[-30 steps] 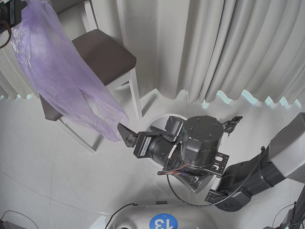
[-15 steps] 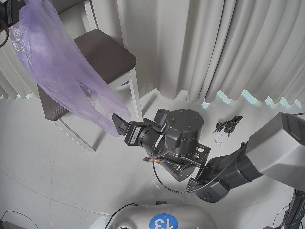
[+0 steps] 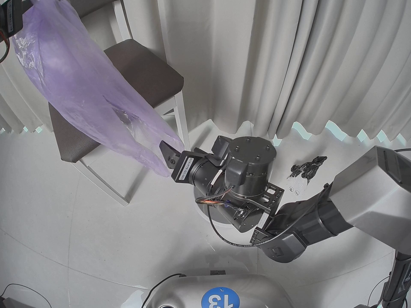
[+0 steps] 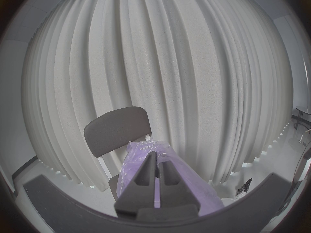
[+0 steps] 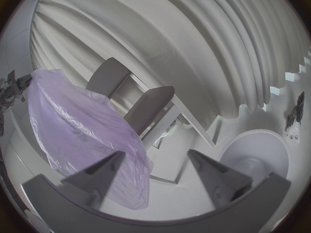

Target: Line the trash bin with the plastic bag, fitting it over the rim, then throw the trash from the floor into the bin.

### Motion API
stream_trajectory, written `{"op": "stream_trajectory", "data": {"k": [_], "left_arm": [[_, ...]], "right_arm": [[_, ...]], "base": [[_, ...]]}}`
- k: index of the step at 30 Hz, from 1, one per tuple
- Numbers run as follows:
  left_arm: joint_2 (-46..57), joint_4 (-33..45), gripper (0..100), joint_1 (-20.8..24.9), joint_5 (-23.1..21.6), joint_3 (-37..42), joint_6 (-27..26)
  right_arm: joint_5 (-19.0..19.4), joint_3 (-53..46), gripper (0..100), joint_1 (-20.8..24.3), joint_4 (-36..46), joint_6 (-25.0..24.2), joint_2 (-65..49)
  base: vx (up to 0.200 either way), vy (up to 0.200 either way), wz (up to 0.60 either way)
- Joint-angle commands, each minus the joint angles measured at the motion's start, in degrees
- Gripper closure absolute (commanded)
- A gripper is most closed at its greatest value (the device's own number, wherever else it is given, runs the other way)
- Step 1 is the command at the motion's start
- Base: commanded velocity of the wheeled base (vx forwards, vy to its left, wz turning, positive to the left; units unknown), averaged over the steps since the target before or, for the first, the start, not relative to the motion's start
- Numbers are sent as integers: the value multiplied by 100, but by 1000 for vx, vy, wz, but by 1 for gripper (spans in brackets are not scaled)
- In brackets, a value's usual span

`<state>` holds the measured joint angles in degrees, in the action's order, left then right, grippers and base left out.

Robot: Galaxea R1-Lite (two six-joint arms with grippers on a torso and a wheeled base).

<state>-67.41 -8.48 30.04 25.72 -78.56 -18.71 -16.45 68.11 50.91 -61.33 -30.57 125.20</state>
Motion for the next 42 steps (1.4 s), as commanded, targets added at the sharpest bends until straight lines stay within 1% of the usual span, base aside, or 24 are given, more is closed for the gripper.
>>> {"op": "stream_trajectory", "data": {"k": [1, 9, 14, 18, 21, 24, 25, 26, 27, 29, 31, 33, 35, 38, 42], "left_arm": [[-9, -4, 100, -15, 3, 7, -1], [70, -30, 100, -42, -6, 236, 26], [229, -22, 100, -121, 3, 552, 34], [651, -13, 100, -253, -50, 1422, 307], [888, 31, 100, -270, -313, 1782, 535], [993, 110, 100, -209, -384, 2169, 764], [1029, 137, 100, -182, -463, 2468, 922], [1029, 137, 100, -182, -463, 2468, 922], [1037, 75, 100, -95, -788, 3004, 1230], [1037, 66, 100, 37, -1025, 3312, 1485], [1029, 49, 100, 213, -1140, 3487, 1731], [993, 49, 100, 327, -1157, 3575, 1871], [932, 49, 100, 442, -1166, 3681, 1933], [888, 40, 100, 609, -1192, 3918, 1924], [870, -4, 100, 863, -1570, 4305, 1942]], "right_arm": [[1, 9, 100, -2, -10, -1, -13], [1, -122, 100, -99, -19, 16, -118], [-8, -342, 100, -230, 16, 25, -505], [-17, -1221, 100, -301, -2, 95, -1366], [-8, -2038, 100, -327, 25, 122, -2157], [-8, -2662, 100, -327, 25, 271, -2773], [-8, -2944, 100, -318, 16, 377, -3036], [-8, -2944, 100, -318, 16, 377, -3036], [-8, -3418, 100, -318, -2, 517, -3379], [-8, -3770, 100, -318, -2, 605, -3643], [1, -4121, 100, -318, 25, 667, -3942], [-8, -4455, 100, -318, 86, 772, -4240], [1, -4719, 100, -327, 271, 966, -4601], [1, -4921, 100, -310, 772, 1194, -5111], [54, -4825, 100, -239, 2275, 1308, -5954]], "base": [[0, 0, 0], [0, 0, 0], [0, 0, 0], [0, 0, 0], [0, 0, 0], [0, 0, 0], [0, 0, 0], [0, 0, 0], [0, 0, 0], [0, 0, 0], [0, 0, 0], [0, 0, 0], [0, 0, 0], [0, 0, 0], [0, 0, 0]]}}
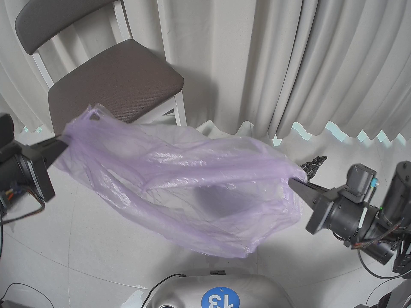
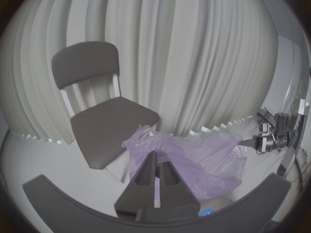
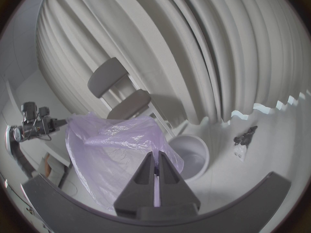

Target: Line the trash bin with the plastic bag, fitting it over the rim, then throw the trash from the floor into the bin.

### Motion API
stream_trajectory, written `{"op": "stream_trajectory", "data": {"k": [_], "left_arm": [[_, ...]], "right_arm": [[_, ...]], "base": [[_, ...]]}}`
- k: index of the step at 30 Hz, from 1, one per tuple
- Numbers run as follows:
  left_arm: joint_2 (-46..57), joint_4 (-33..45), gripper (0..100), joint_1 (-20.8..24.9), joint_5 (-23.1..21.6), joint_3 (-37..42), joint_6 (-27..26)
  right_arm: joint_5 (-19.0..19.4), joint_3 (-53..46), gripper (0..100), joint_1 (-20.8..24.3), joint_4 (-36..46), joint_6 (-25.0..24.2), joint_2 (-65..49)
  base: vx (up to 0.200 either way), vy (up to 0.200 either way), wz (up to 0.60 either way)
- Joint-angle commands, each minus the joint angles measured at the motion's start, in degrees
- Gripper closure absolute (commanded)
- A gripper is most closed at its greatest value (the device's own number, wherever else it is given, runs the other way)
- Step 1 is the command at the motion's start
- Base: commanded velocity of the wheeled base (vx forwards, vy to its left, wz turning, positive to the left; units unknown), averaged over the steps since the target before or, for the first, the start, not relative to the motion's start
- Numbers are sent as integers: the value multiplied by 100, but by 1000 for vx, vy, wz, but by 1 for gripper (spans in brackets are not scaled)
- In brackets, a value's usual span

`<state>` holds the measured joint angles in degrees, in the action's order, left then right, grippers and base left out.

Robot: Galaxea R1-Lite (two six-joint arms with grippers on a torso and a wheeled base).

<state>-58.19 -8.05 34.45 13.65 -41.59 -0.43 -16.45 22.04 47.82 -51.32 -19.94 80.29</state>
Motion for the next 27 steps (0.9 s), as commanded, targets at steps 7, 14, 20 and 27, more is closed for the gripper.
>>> {"op": "stream_trajectory", "data": {"k": [7, 14, 20, 27], "left_arm": [[-685, -971, 100, 791, -943, 925, 799], [-2118, -2799, 100, 1371, -926, 1074, 904], [-3067, -4381, 100, 1846, -926, 1110, 1273], [-4298, -6816, 100, 2127, -706, 1470, 1748]], "right_arm": [[766, 626, 100, 69, 2548, 351, -1665], [1214, 890, 100, 122, 2293, 509, -751], [1469, 951, 100, 25, 1010, 263, 470], [1390, 872, 100, 16, -774, -396, 1754]], "base": [[0, 0, 0], [0, 0, 0], [0, 0, 0], [0, 0, 0]]}}
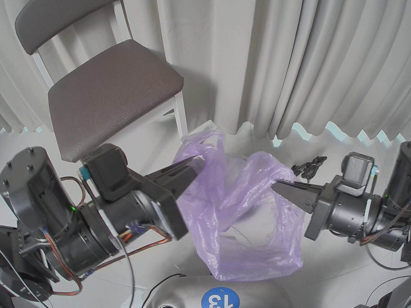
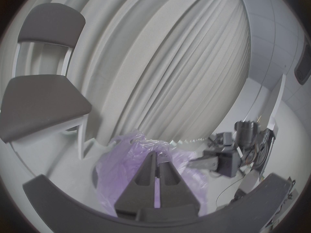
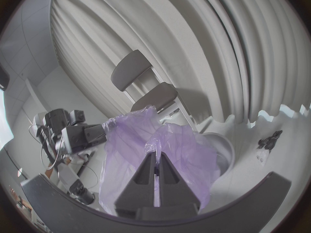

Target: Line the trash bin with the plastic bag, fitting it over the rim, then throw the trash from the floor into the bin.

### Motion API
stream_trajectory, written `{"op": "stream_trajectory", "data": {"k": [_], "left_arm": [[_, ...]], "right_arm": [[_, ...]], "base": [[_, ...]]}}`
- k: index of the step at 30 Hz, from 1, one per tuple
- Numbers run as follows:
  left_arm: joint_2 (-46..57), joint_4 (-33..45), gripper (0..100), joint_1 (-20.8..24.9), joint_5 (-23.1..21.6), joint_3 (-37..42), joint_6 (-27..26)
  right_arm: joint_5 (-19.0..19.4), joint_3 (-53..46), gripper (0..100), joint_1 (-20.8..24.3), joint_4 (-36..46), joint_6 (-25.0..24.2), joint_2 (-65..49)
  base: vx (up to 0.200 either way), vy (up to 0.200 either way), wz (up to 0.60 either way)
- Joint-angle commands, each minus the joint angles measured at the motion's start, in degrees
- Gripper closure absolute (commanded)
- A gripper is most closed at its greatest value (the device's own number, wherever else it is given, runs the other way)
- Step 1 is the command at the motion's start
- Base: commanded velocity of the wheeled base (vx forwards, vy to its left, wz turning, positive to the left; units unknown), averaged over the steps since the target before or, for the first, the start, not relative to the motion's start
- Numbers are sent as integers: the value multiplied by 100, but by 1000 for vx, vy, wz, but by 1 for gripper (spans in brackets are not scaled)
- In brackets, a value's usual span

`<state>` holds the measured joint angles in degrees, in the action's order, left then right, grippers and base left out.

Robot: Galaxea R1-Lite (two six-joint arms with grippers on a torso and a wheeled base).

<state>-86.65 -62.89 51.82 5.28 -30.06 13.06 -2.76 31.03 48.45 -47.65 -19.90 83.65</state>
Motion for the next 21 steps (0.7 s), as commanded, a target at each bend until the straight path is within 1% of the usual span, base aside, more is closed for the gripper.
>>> {"op": "stream_trajectory", "data": {"k": [1, 4, 7, 9, 10, 13, 21], "left_arm": [[-1609, -1621, 100, 390, 140, 326, 426], [-2075, -2175, 100, 381, 131, 343, 435], [-2356, -2333, 100, 390, 140, 343, 479], [-2374, -2456, 100, 390, 149, 343, 470], [-2374, -2456, 100, 390, 149, 343, 470], [-2356, -2474, 100, 337, 193, 273, 443], [-2769, -2641, 100, -313, 166, -26, 470]], "right_arm": [[21, -35, 100, -72, -1282, -392, 1443], [21, -61, 100, -221, -1326, -366, 1408], [29, -61, 100, -388, -1299, -269, 1276], [29, -44, 100, -538, -1299, -146, 1250], [29, -44, 100, -538, -1299, -146, 1250], [38, -18, 100, -740, -1317, -76, 1259], [144, 132, 100, -1118, -1352, -85, 1426]], "base": [[0, 0, 0], [0, 0, 0], [0, 0, 0], [0, 0, 0], [0, 0, 0], [0, 0, 0], [0, 0, 0]]}}
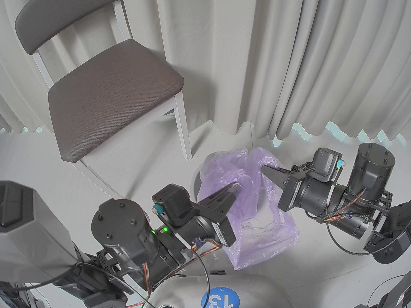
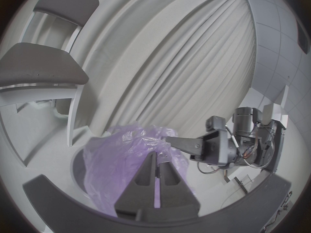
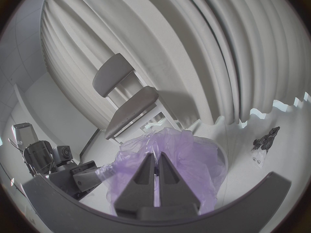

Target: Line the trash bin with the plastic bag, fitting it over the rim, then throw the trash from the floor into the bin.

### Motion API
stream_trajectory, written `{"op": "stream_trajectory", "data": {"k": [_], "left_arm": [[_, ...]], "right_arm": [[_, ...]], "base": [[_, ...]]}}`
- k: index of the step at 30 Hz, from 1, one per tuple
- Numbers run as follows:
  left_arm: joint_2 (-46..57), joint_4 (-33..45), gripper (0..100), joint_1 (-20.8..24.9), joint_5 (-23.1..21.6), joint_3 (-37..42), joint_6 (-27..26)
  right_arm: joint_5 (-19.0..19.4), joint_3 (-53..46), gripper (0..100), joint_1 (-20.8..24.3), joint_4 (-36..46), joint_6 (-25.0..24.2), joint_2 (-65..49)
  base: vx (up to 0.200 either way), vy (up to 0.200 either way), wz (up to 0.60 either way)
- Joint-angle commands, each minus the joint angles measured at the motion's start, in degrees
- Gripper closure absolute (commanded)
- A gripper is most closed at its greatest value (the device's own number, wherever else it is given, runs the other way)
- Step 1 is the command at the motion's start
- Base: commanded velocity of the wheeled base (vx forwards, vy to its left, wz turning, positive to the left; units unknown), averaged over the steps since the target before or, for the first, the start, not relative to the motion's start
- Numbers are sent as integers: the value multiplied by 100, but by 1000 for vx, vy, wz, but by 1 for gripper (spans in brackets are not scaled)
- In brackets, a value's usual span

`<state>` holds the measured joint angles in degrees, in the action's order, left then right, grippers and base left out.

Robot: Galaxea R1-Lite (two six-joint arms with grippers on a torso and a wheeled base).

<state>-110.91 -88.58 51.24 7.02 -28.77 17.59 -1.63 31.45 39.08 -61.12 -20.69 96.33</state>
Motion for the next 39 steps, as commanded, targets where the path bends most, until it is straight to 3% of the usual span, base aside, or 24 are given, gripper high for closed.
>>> {"op": "stream_trajectory", "data": {"k": [1, 18, 32, 39], "left_arm": [[-361, -81, 100, -272, -17, -155, 16], [-739, -107, 100, -413, 27, -252, 25], [-1530, -98, 100, -1010, -25, -788, 174], [-1530, -63, 100, -1063, -25, -770, 166]], "right_arm": [[40, 98, 100, -191, -5, -5, 184], [75, 327, 100, -384, -251, -67, 1002], [199, 907, 100, -1157, -330, -67, 1889], [190, 1100, 100, -1272, -321, -155, 2171]], "base": [[0, 0, 0], [0, 0, 0], [0, 0, 0], [0, 0, 0]]}}
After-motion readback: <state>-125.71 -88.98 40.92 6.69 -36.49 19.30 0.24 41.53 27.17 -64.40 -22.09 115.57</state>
